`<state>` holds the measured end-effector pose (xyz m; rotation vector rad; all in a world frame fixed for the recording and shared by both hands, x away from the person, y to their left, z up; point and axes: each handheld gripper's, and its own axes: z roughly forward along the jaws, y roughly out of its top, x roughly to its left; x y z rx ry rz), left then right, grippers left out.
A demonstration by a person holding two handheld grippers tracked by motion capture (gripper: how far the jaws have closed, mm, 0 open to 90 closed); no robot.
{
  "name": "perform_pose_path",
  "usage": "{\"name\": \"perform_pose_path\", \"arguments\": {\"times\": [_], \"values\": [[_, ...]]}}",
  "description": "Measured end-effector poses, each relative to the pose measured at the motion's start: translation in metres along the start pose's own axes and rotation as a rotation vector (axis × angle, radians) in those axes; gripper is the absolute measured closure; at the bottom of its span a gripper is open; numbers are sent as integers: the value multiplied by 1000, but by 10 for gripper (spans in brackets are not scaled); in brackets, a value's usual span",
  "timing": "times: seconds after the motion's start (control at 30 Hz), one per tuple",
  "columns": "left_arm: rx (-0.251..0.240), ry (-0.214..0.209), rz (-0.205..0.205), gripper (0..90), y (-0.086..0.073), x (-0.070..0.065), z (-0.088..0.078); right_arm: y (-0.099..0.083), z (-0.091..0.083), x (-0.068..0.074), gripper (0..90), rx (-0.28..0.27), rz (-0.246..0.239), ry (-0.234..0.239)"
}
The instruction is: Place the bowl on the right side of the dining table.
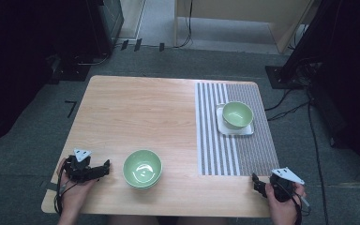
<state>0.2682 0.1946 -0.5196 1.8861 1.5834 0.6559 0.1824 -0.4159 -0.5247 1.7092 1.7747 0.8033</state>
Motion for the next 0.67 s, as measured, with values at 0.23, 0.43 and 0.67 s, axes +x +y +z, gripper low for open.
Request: {"name": "perform_pose_path", "arguments": {"times": [0.23,0.43,0.67], "values": [[-1,0,-2,0,0,0,0,0,0,0,170,1,0,0],[0,0,0,0,0,0,0,0,0,0,169,1,0,-1],[-3,2,-4,0,0,0,0,0,0,0,169,1,0,-1]]}}
